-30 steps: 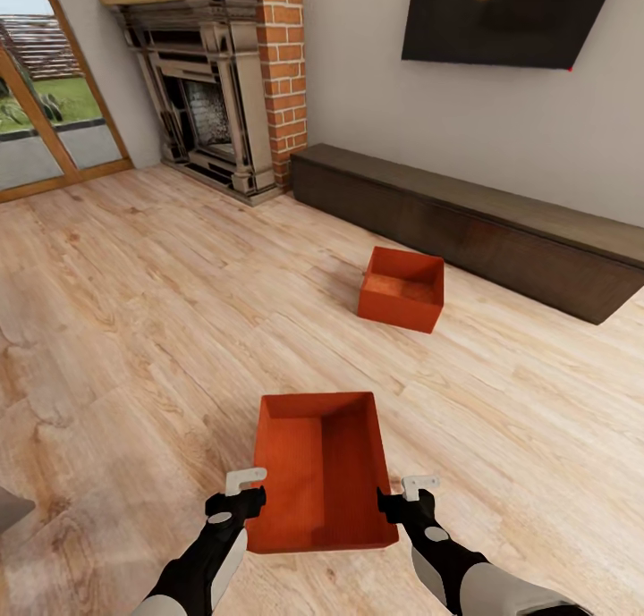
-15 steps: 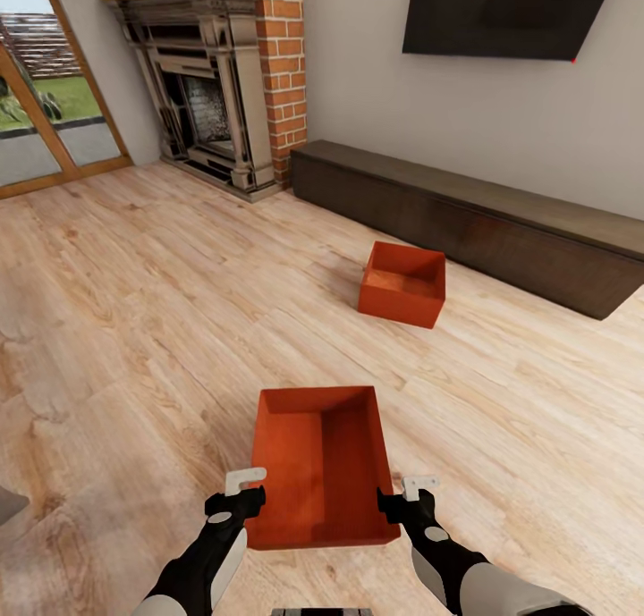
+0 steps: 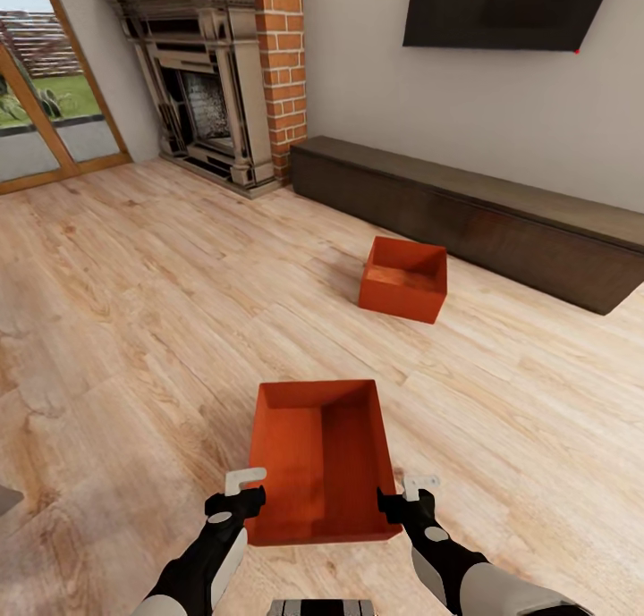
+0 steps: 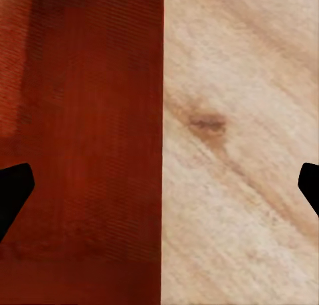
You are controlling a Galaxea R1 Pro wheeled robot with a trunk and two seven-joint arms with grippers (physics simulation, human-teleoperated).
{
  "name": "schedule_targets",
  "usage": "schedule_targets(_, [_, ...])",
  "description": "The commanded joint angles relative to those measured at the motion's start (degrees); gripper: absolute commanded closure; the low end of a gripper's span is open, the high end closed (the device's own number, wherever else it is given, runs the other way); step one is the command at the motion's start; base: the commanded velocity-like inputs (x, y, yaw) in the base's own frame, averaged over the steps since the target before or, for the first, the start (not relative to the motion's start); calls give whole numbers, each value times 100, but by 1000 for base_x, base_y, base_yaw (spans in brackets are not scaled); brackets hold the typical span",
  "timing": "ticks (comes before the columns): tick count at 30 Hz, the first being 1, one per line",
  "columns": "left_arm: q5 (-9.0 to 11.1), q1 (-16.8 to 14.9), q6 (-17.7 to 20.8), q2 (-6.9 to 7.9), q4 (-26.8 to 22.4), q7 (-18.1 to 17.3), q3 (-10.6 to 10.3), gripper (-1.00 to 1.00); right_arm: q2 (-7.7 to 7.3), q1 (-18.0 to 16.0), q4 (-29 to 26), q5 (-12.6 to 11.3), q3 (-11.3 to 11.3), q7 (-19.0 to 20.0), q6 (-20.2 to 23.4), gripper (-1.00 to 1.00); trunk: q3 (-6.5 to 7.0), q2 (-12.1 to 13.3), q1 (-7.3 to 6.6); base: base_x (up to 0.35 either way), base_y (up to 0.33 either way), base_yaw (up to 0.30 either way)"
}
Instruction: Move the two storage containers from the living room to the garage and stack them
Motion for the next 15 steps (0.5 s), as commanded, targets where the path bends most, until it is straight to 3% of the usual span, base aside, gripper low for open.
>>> schedule_targets(1, [44,0,28,2,-10,33,-19,-100,1,-4,6,-30,49,-30,-16,-100,-22,-43,22,0,0,0])
schedule_targets(6, [46,0,28,2,-18,34,-18,-100,1,-4,6,-30,49,-29,-16,-100,-112,-244,131,0,0,0])
schedule_targets(15, [46,0,18,0,-79,34,5,-100,1,-4,6,-30,49,-31,-20,-100,-112,-244,131,0,0,0])
